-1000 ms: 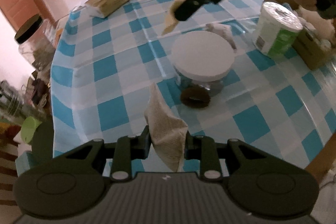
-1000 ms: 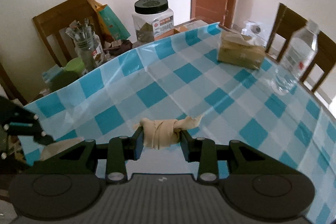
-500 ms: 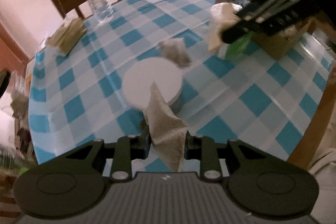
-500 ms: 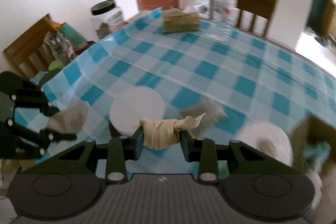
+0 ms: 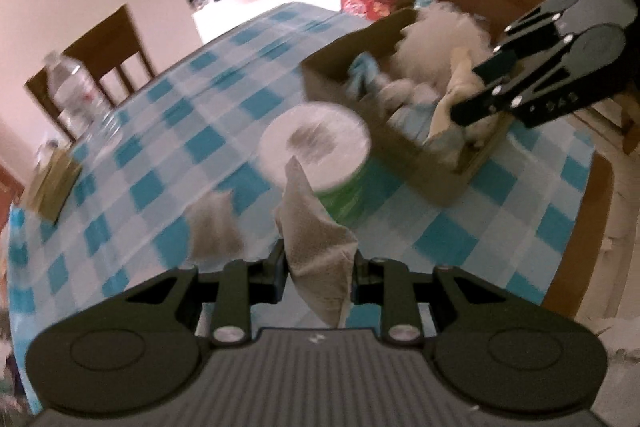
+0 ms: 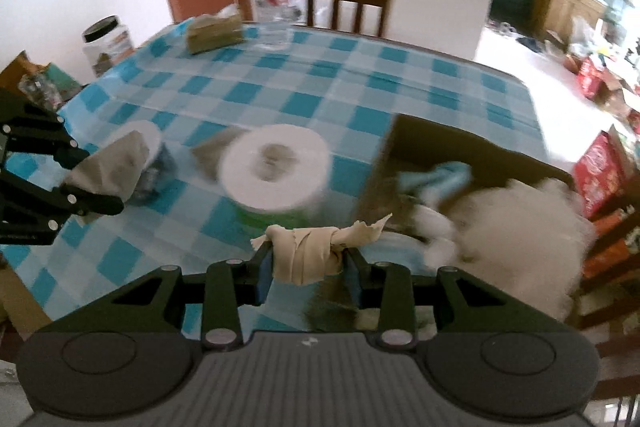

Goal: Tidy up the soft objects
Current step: 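Carry the tissue and cloth strip over the cardboard box and lower them in, then open both tools to release the items into the box, then withdraw both tools from the box back over the table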

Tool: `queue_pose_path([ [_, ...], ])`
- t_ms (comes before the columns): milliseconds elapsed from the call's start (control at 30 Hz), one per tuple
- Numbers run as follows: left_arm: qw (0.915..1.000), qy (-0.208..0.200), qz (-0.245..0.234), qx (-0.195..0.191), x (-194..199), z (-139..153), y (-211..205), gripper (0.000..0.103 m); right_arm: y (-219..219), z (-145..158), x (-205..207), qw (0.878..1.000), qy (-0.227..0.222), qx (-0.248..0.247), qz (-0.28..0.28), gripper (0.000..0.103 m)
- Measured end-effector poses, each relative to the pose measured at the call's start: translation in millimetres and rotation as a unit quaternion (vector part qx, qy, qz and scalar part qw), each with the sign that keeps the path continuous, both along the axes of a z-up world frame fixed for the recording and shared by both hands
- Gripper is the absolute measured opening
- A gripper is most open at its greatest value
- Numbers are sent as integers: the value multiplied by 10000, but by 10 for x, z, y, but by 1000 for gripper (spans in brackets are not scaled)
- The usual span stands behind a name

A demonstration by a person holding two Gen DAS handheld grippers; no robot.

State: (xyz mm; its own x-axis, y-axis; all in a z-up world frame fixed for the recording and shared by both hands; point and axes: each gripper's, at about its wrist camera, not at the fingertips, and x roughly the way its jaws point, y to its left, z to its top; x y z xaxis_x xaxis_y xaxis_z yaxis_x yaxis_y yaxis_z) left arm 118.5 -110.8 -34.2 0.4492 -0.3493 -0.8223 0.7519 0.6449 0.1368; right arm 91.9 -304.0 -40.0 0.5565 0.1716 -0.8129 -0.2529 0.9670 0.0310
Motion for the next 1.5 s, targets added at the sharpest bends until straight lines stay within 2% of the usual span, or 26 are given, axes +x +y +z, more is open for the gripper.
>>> queue_pose_path([
  [100,9999,-82,-140,-16,39,24,-257,27,-221,-27,-27,9998,-31,-105,-140,45],
  [167,9998,-110,-178,-54,82,32,-409,27,-297,-50,-27,9997,-55,-151,-163,60],
  [200,9997,-123,-192,-65,95,40,-474,27,-326,-68,-21,9997,-52,-156,-170,79],
  [233,9997,-146,-204,-72,118,42,-544,27,-360,-88,-21,9996,-75,-162,-212,92],
  [267,9996,-181,-218,-73,146,48,-620,27,-385,-111,-24,9995,-95,-162,-241,95],
  [467,9991,-320,-247,-158,335,120,-1017,27,-479,-190,-67,9995,-102,-109,-281,102],
  [767,9987,-394,-286,-149,746,53,-1649,27,-626,-212,-207,9979,-194,35,-621,103],
  [800,9986,-438,-263,-134,792,32,-1702,31,-630,-215,-225,9976,-200,39,-659,103],
  [867,9980,-581,-232,-90,871,-27,-1824,54,-645,-218,-251,9972,-210,66,-718,103],
  [900,9976,-676,-136,-97,888,-46,-1852,78,-649,-219,-263,9970,-214,74,-739,103],
  [933,9970,-756,-80,-152,901,-60,-1863,91,-654,-220,-274,9968,-218,74,-764,103],
  [1200,9974,-640,-43,-325,908,-66,-1817,93,-720,-205,-310,9950,-254,114,-956,103],
  [1500,9965,-647,81,-514,731,108,-1523,96,-676,-202,-267,9938,-179,103,-1090,103],
])
